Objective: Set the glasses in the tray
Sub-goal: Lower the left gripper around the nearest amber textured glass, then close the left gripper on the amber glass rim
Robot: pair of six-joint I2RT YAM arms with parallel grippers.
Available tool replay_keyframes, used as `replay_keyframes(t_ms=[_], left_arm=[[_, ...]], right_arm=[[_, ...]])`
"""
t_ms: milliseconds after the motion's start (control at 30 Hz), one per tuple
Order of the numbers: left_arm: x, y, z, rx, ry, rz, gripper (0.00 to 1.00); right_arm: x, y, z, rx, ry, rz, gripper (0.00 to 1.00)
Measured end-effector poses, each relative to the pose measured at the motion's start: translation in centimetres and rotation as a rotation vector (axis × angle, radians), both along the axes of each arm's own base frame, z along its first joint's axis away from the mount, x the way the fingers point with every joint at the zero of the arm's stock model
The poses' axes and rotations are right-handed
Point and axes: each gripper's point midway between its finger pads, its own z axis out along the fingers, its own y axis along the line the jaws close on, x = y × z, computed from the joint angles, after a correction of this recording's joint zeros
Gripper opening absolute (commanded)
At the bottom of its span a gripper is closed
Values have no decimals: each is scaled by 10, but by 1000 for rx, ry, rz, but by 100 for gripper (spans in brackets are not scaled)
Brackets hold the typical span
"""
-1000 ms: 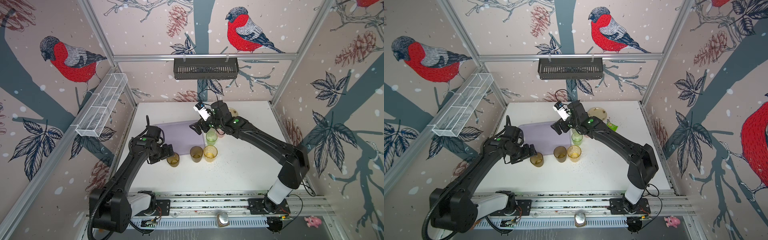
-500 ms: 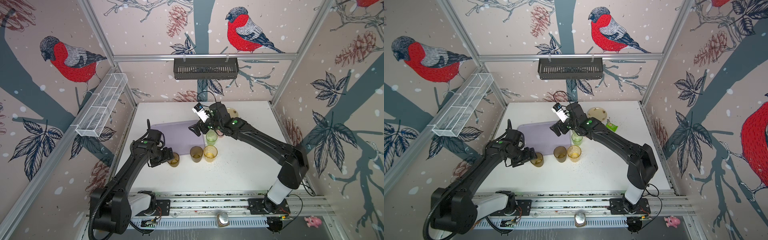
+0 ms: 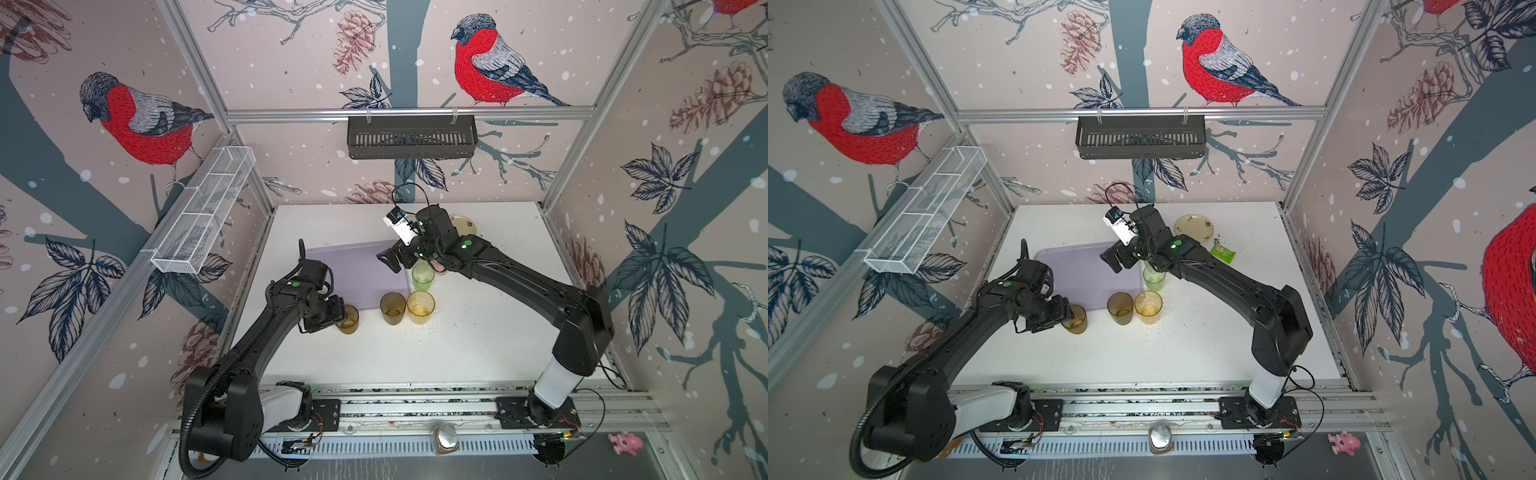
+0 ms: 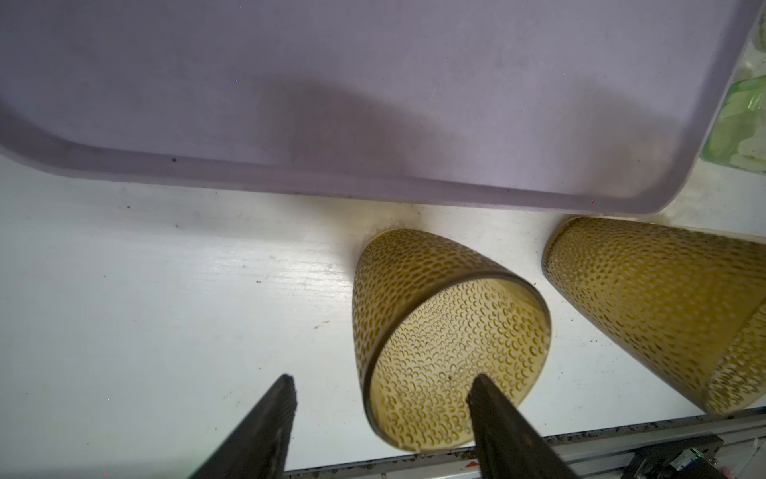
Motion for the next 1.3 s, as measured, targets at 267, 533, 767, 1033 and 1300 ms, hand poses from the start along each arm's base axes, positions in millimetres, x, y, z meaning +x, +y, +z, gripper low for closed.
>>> replay_keyframes(t_ms=[267,533,767,1033,1300], left_arm=[[2,2,-9,27,28,-2,53],[6,1,-12,31,35,-9,44],[9,0,-13,34,31,-27,39],[9,-1,-14,39,31,-38,34],[10,-1,-13,40,28,-48,26]], right_arm=[[1,0,-2,-6,1,-2,100],[2,0,-1,-8,-3,-6,100],[2,1,-1,-8,-3,-6,100],[3,0,-2,-13,-6,-14,100],[3,0,-3,-17,-7,-16,100]])
